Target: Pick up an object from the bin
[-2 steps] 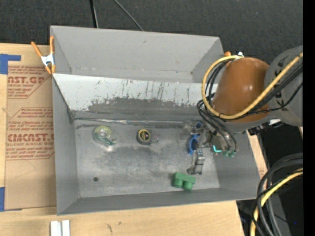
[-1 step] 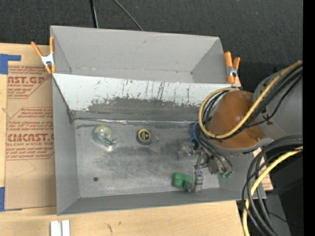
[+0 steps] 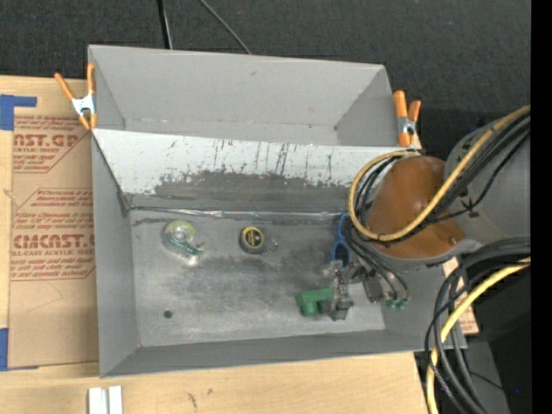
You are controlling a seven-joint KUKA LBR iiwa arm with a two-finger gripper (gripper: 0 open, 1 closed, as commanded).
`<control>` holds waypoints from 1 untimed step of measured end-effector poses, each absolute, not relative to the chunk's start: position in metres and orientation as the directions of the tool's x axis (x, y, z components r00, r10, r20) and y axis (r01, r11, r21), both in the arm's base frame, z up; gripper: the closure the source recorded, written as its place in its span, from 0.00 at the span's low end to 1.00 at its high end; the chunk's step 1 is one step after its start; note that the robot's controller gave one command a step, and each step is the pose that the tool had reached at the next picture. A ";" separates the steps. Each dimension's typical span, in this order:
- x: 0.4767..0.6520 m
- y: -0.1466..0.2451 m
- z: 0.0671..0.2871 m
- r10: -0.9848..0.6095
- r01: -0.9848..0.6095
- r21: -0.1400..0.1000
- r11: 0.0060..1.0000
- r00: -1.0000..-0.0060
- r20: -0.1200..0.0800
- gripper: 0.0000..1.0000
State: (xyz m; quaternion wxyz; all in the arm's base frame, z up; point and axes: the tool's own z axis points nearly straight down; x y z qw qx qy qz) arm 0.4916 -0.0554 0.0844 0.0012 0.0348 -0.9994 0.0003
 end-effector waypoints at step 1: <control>0.494 -0.046 0.213 -0.160 -0.160 -0.002 0.987 -0.987 -0.009 1.00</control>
Offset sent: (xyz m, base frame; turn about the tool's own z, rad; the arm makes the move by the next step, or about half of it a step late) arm 0.0008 0.0087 0.1251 -0.0895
